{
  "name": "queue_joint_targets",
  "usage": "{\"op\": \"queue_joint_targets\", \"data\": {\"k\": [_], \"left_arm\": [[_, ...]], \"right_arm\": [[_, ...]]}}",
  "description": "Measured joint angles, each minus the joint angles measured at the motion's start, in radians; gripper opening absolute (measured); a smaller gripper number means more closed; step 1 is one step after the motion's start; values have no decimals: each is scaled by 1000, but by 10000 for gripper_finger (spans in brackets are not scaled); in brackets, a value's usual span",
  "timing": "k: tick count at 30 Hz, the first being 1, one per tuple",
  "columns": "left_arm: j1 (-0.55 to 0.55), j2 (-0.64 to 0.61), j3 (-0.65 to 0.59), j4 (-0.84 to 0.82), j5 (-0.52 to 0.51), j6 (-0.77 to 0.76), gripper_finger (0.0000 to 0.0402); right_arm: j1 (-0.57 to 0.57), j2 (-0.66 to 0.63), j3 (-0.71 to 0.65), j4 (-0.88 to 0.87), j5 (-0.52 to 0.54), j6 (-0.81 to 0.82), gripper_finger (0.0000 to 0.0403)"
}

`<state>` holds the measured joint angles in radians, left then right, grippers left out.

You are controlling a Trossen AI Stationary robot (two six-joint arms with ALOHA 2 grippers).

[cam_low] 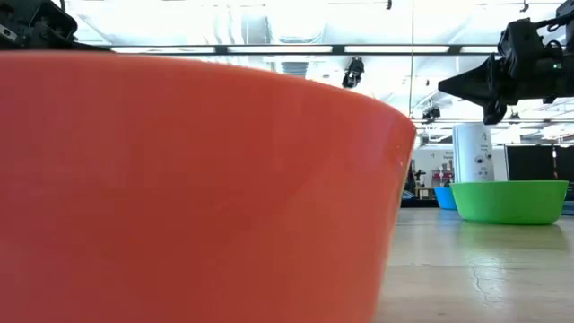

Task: Pick & Place Mini bowls
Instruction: Put the top blue bowl on the shelf

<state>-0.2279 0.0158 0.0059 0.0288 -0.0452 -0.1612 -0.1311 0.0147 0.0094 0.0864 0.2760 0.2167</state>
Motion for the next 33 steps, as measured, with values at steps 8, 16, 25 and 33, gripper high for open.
{"op": "queue_joint_targets", "data": {"k": [8,16,25,33], "left_arm": [[0,0,0,0,0,0,0],[0,0,0,0,0,0,0],[0,0,0,0,0,0,0],[0,0,0,0,0,0,0]], "right_arm": [[0,0,0,0,-97,-40,8],[0,0,0,0,-157,-57,8],[0,0,0,1,-154,-64,8],[0,0,0,22,-153,-74,8]]}}
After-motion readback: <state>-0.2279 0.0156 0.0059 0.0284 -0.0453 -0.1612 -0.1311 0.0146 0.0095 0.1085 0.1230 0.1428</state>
